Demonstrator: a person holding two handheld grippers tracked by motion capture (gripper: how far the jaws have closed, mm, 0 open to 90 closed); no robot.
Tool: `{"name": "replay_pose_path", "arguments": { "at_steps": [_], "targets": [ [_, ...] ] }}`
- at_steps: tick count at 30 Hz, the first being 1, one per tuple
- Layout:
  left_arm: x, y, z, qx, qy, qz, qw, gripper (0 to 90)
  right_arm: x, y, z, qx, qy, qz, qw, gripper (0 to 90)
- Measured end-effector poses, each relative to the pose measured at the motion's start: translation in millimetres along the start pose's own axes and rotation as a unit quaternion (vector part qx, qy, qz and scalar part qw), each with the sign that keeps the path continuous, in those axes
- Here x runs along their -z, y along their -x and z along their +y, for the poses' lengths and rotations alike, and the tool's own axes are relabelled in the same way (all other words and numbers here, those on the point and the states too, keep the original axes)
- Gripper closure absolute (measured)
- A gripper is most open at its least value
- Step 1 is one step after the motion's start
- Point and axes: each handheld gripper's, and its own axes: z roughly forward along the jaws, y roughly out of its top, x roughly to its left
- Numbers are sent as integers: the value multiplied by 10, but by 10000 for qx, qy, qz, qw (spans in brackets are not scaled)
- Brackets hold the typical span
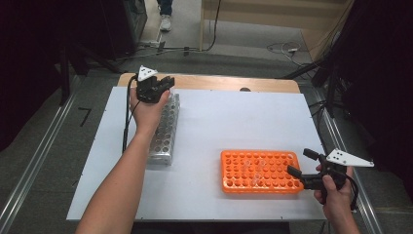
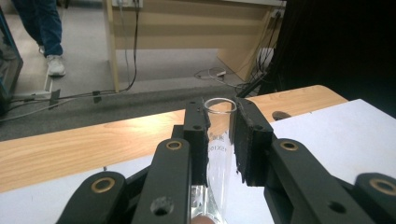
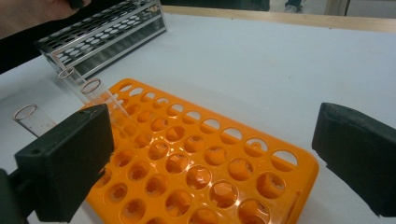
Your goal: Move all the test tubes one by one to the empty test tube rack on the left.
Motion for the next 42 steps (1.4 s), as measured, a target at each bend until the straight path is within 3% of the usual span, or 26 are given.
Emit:
{"name": "replay_pose_path", "arguments": {
  "at_steps": [13, 24, 33, 37, 39, 42],
  "targets": [
    [-67, 32, -69, -145, -281, 175, 9993, 767, 8, 3, -2, -6, 24, 1, 10000, 0],
    [-69, 38, -134, -160, -567, 179, 9981, 766, 1, 6, -4, 1, 22, 1, 10000, 0],
    [-55, 71, -153, -342, -791, 191, 9961, 763, -1, -1, -2, 20, 10, 6, 10000, 0],
    [-50, 66, -157, -287, -884, 132, 9956, 751, -3, -1, -2, 21, 11, 6, 10000, 0],
    [-41, 68, -151, -246, -872, 77, 9959, 716, -3, 0, -3, 19, 10, 3, 10000, 0],
    [-16, 76, -135, -174, -828, 61, 9964, 596, -4, -1, -3, 24, 3, 7, 10000, 0]
  ]
}}
